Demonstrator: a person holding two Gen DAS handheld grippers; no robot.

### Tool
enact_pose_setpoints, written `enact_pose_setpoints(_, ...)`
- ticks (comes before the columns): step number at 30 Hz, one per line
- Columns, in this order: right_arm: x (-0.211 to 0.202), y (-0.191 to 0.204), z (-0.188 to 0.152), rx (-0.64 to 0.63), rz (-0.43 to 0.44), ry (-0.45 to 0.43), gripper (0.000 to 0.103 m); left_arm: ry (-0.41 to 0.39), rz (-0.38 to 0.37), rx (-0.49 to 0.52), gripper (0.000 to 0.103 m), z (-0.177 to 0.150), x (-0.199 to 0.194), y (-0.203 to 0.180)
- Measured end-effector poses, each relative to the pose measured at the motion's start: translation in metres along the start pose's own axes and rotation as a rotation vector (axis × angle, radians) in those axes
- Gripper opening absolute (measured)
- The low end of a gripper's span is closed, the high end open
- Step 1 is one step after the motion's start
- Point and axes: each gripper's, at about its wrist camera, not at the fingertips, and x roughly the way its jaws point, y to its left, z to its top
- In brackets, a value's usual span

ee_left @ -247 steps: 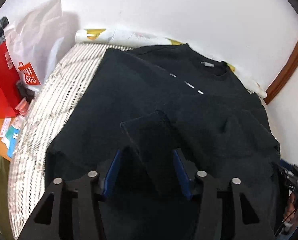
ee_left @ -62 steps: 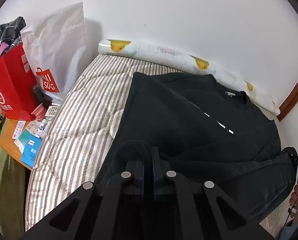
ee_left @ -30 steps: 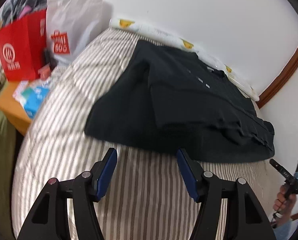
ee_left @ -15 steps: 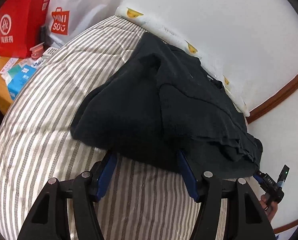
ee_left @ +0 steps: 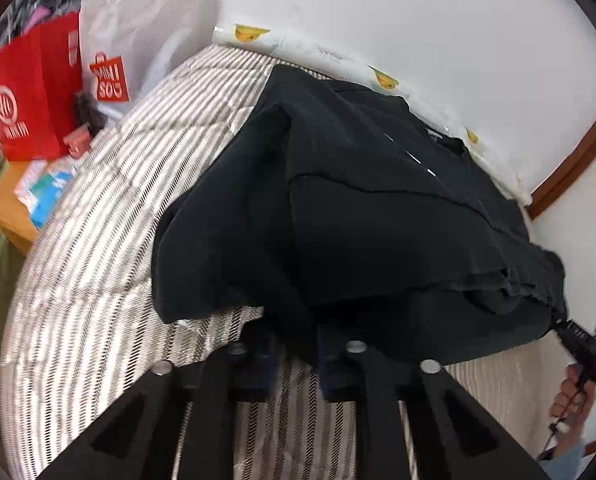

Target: Fold small clothes

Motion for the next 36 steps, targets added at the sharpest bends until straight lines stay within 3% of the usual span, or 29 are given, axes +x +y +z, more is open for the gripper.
enact_pose_setpoints(3, -0.007, 0.009, -0.003, -0.060, -0.039, -0.018, 0.014, -0.017, 0.025, 0.024, 0.008, -0.004, -0.005, -0.005)
enact_pose_setpoints(11, -0.036, 0.012, -0.019, -0.109, -0.060, -0.031, 0.013, -0.036, 0.001, 0.021, 0.007, -0.018, -0.025, -0.003)
enact_pose_setpoints(27, -0.099, -0.008, -0.070, -0.120, -0.071, -0.065, 0.013, -0.046, -0.014, 0.045, 0.007, -0.087, -0.069, -0.008)
enact_pose_setpoints(36, -0.115, -0.023, -0.098, -0.122, -0.087, -0.048, 0.017, -0.011, -0.027, 0.054, 0.008, -0.096, -0.072, -0.005)
